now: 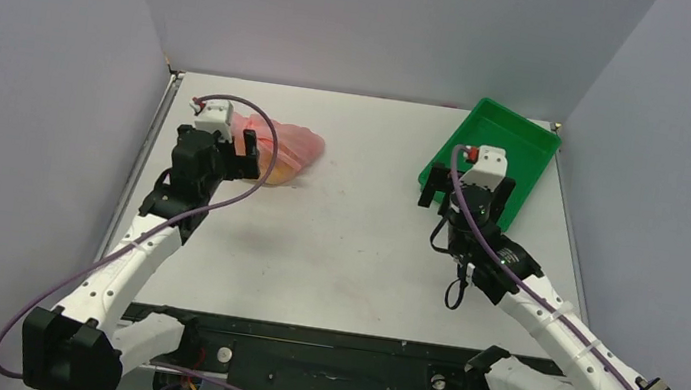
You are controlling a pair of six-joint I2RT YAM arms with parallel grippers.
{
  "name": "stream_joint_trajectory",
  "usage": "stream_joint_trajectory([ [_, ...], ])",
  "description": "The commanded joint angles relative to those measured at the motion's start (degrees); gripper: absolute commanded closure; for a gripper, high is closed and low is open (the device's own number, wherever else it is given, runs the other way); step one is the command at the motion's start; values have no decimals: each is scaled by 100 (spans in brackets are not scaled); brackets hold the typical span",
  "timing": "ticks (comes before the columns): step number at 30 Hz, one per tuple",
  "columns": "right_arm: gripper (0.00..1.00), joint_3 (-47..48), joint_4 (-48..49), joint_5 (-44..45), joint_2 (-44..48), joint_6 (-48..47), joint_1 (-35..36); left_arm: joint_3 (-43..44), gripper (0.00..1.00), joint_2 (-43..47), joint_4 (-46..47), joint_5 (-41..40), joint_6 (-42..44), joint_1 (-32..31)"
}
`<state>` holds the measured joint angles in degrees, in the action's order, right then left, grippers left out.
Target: Take the fake fruits out of the plastic bag
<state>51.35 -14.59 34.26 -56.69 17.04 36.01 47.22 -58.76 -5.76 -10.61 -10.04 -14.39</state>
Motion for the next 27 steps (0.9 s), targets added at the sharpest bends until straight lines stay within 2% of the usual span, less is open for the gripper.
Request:
stream_joint_trajectory([
  [1, 0, 126, 423, 95, -164, 98, 347, 383, 4, -344, 0, 330, -131, 266],
  [7, 0, 138, 652, -687, -333, 305, 640, 545, 5, -701, -126, 652, -271, 462],
  [16, 0, 288, 709, -1005, -877, 618, 833, 844, 5, -1238, -325, 1018, -560, 711],
  [24, 0, 497, 649, -1361, -1244, 740, 891, 1116, 15, -1725, -341, 1545, -935, 1184],
  [27, 0, 538, 674, -1429, -1322, 763, 904, 1187, 15, -1851, -227, 1752, -1130, 1348],
])
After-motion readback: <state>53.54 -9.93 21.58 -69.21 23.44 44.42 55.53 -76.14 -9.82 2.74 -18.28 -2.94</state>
